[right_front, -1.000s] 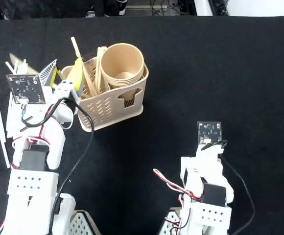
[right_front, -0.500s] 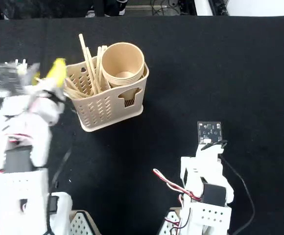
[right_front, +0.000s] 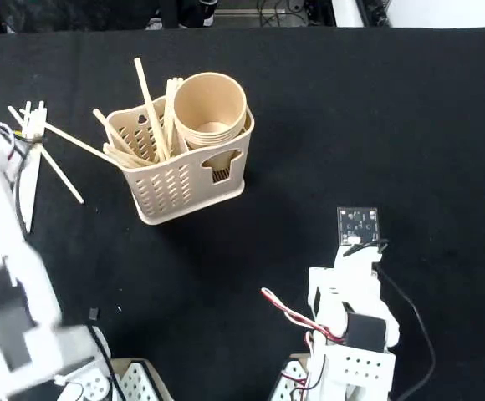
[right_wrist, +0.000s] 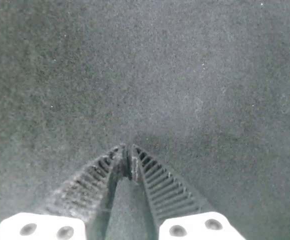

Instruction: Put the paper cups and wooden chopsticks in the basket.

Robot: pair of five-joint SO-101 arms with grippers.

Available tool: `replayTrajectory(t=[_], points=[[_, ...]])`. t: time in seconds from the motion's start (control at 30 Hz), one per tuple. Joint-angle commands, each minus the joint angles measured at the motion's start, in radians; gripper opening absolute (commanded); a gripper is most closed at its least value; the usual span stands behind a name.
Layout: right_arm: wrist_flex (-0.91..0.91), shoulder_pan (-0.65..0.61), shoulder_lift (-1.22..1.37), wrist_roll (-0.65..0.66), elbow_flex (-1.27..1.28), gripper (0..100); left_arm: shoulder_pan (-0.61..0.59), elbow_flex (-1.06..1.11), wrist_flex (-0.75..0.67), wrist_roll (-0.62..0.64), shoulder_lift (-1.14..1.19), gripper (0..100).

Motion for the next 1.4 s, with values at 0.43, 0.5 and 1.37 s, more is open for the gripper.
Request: replayTrajectory(t=[0.43,0.5,1.37], points=[[0.003,-0.011,-0.067,0.0,-0.008,1.3,-0.056,-1.386,0.465,-0.377,1.301,20],[0.003,-0.011,-0.067,0.0,-0.008,1.3,-0.056,-1.535,0.535,-0.405,1.404,20],[0.003,-0.011,-0.067,0.0,-0.008,1.3,-0.166,-1.876,0.796,-0.325,1.51,3]])
